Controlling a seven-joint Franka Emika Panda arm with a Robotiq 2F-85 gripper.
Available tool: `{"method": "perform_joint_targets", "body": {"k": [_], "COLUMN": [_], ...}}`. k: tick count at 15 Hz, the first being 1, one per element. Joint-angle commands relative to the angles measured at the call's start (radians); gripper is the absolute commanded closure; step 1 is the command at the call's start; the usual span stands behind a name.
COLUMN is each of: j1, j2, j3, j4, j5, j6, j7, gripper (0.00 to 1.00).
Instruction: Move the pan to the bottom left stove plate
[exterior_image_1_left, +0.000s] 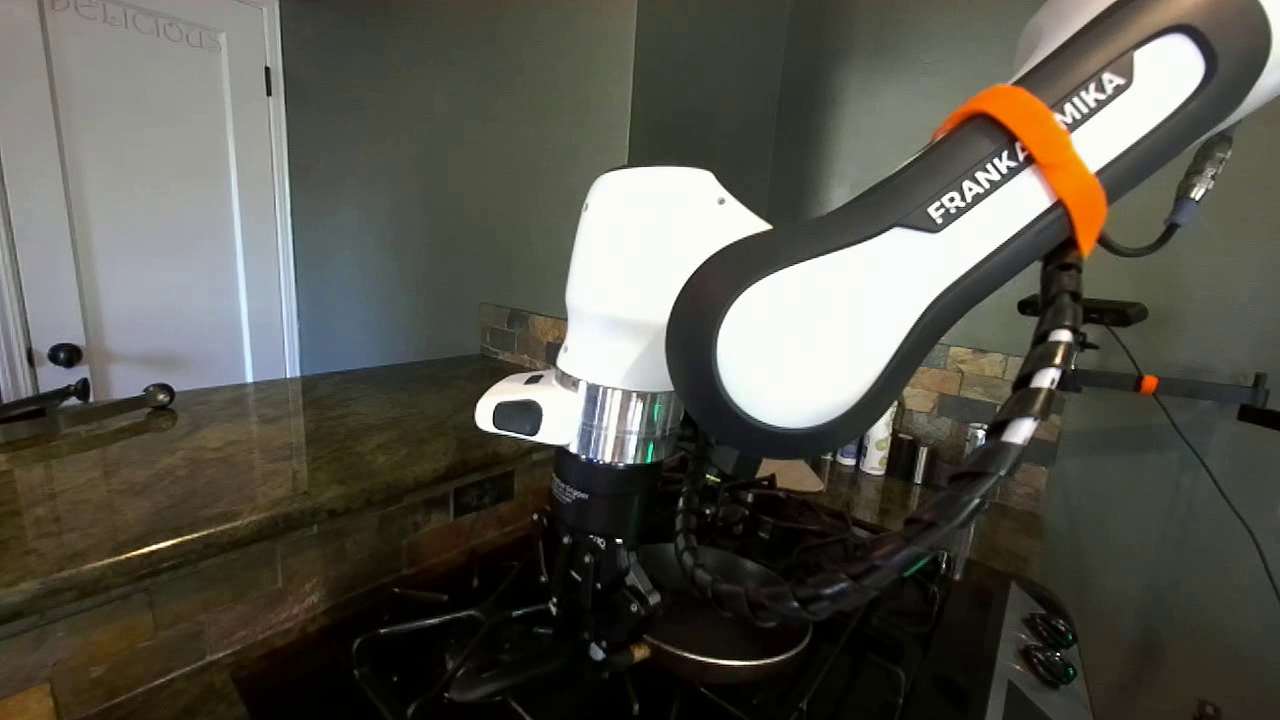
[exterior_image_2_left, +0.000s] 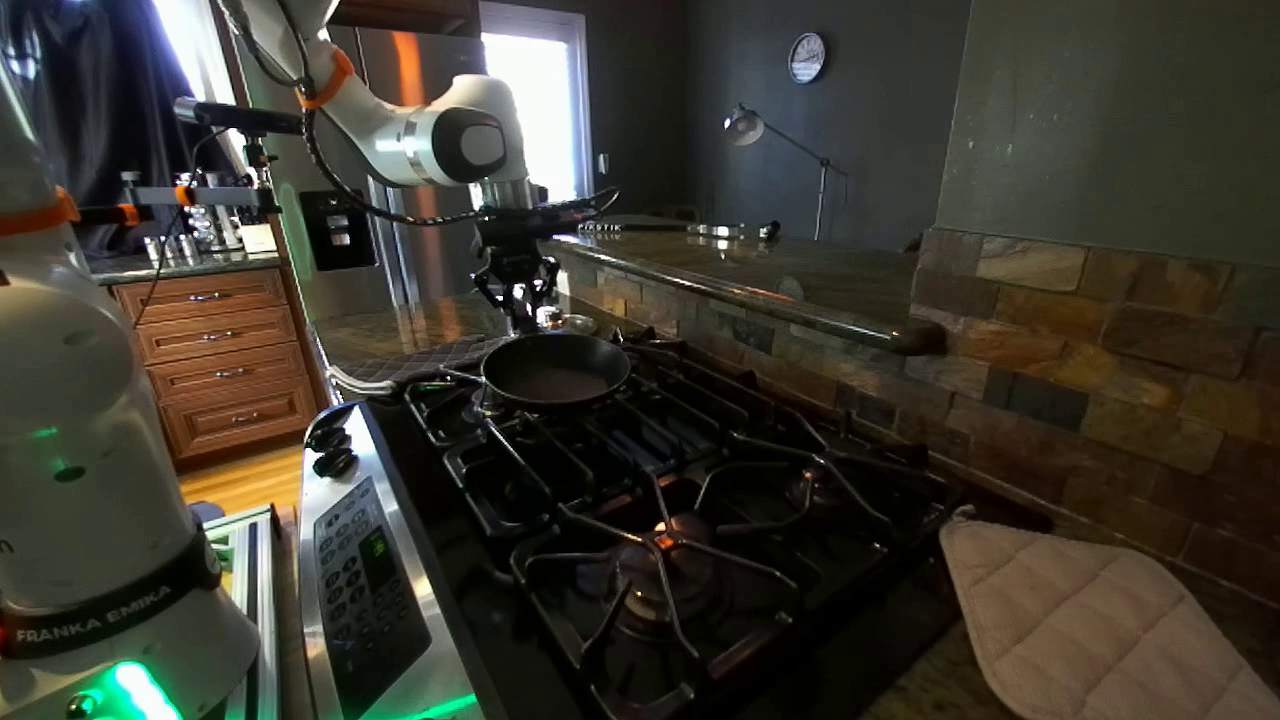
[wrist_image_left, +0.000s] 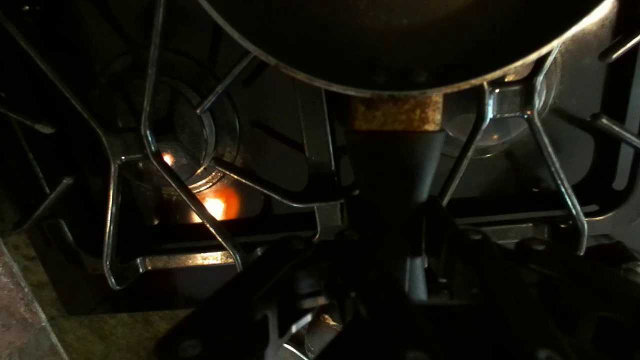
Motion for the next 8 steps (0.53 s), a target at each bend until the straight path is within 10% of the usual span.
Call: {"method": "perform_joint_targets", "body": {"k": [1, 4, 5, 8], "j1": [-0.013, -0.013, -0.012, -0.006], "j2": [0.0, 0.0, 0.0, -0.005], "j3": [0.014, 0.014, 0.016, 0.028], "j4": [0.003, 0.003, 0.004, 0.005], "j5": [0.001, 0.001, -0.005, -0.01], "j6": [-0.003, -0.003, -0.013, -0.031], "j7": [0.001, 0.001, 0.005, 0.047], "gripper": [0.68, 0.68, 0.92, 0.92]}}
